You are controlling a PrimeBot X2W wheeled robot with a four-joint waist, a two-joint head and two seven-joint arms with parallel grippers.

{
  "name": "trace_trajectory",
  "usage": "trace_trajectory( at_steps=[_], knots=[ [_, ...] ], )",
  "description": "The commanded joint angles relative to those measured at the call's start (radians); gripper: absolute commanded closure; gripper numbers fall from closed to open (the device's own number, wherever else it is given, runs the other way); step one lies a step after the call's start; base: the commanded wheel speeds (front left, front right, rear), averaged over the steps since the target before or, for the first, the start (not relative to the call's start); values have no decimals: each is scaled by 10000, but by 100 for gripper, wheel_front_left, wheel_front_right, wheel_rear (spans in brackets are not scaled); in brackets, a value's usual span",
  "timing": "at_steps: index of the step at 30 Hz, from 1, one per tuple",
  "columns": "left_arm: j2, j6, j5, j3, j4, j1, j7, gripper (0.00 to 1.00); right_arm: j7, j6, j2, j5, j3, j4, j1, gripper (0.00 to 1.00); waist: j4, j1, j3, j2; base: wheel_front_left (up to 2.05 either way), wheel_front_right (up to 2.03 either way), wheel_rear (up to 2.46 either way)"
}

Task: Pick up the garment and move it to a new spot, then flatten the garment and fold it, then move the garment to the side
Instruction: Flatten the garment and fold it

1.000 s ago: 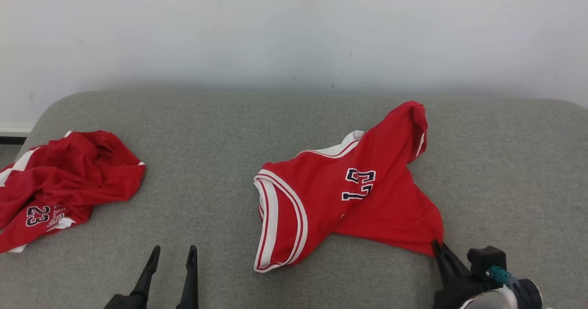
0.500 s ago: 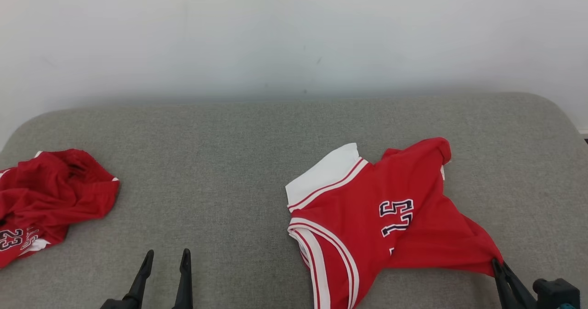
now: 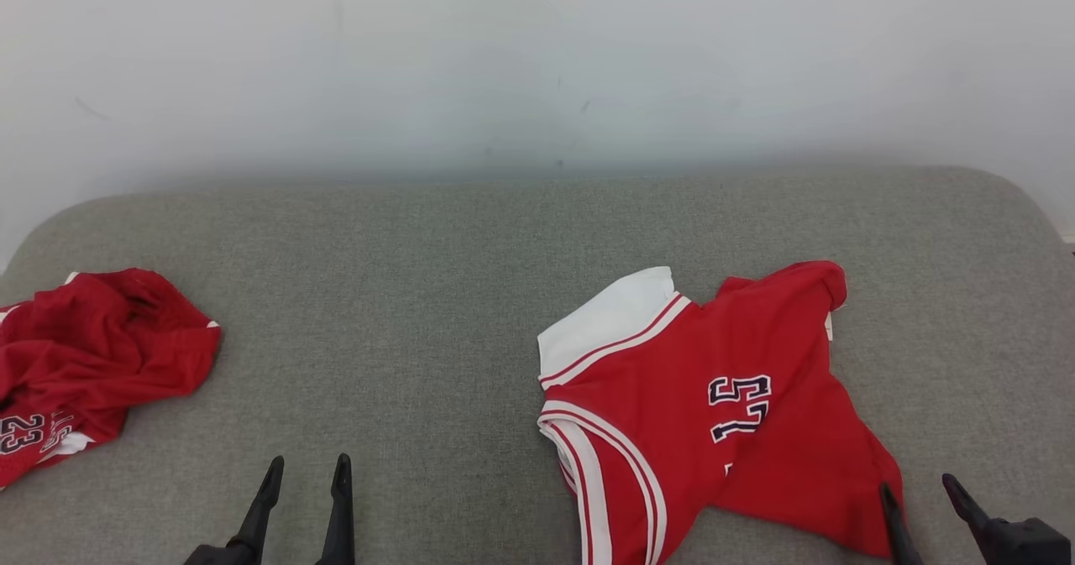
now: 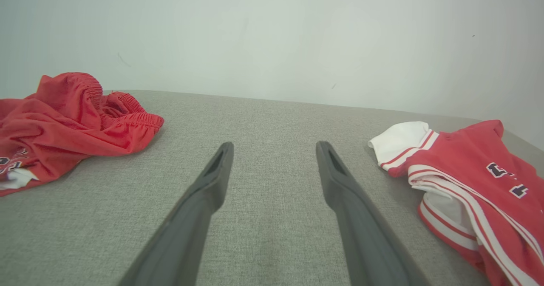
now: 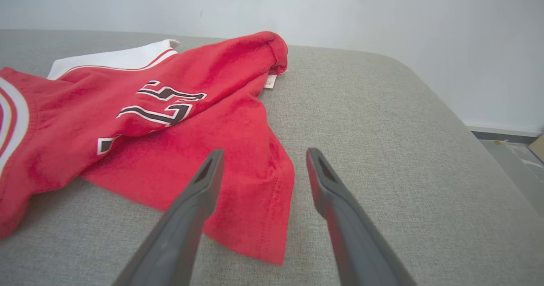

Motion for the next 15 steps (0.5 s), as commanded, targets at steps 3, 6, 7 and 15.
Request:
trace_trajectory(
  at_steps=[3,6,7,15],
  knots=[
    [-11,13,-1,44,1,18,-35,0,-309,13,171,-296,-209,-222,-196,0,33,0,-35,0,0,0,0],
    [-10,13,22,34,-26,61,-34,0,-670,12,374,-437,-181,-385,-332,0,22,0,-49,0,0,0,0],
    [-12,13,28,1,-29,49,-35,0,-837,13,421,-467,-143,-402,-379,0,17,0,-46,0,0,0,0],
    [-12,13,-43,-234,22,-83,-34,0,-1710,13,1060,-528,114,-352,-619,0,-61,0,-9,0,0,0,0]
  ],
)
